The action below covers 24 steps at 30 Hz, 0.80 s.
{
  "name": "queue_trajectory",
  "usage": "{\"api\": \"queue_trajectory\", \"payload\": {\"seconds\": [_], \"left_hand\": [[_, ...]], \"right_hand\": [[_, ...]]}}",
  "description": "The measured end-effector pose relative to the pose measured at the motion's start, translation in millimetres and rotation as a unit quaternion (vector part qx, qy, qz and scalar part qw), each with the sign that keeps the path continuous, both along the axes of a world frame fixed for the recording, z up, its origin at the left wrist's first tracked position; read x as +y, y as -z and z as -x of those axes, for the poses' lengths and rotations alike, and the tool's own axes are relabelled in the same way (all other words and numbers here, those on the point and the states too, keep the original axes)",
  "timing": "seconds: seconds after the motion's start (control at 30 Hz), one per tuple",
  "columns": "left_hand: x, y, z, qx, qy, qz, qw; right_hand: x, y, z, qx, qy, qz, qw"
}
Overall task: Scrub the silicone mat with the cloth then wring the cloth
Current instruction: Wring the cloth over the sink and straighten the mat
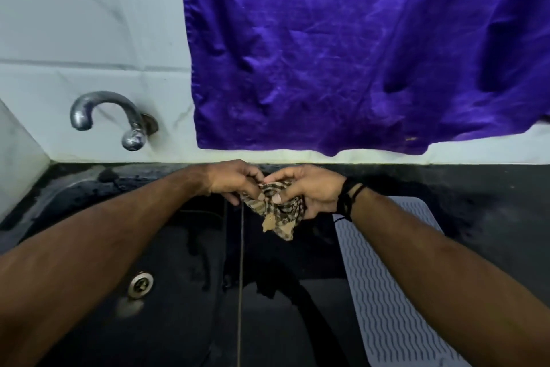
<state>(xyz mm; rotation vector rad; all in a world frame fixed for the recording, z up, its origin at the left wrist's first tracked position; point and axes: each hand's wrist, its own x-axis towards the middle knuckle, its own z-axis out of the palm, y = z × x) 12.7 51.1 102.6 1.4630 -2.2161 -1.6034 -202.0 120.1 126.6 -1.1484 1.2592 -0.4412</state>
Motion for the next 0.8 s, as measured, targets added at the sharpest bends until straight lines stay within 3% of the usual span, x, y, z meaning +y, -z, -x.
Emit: {"api": "queue_trajectory", "payload": {"seconds": [0.07,0.17,0.37,0.47,0.57,0.67,0.73,0.8], "left_hand": [[-2.1,2.5,-9.7,0.009,-0.015,0.008,1.0],[-2.4,8.6,-15.0,0.036,-0.033,-0.006,0.999],[1.2,11.3,-18.3,0.101,-0.07,-0.091,0.988],[-0.4,15.8,-18.9,0.148,-0.078,-0.043,0.985],[0.6,23.4,-16.2,0.126,-0.041,0.103,0.986],[4.7,31.7,-13.9,0.119,-0.015,0.147,0.982],[5.1,33.9,-13.7,0.119,-0.013,0.175,0.977],[2.2,34.1,-15.4,0.138,-0.033,0.173,0.975]], "right_hand": [[-6.6,-1.2,-0.1,-0.02,-0.001,-0.044,0.999],[-15.7,-4.3,-3.8,-0.012,0.017,-0.037,0.999],[-31.4,2.1,1.1,-0.114,0.005,-0.072,0.991],[-34.6,16.6,10.0,-0.132,0.009,-0.057,0.99],[-33.8,26.7,11.0,0.006,-0.025,-0.011,1.0],[-36.3,25.8,7.1,0.147,-0.032,0.096,0.984],[-39.0,22.9,9.3,0.153,-0.005,0.118,0.981],[-40.4,21.3,16.9,0.117,0.01,0.074,0.99]]}}
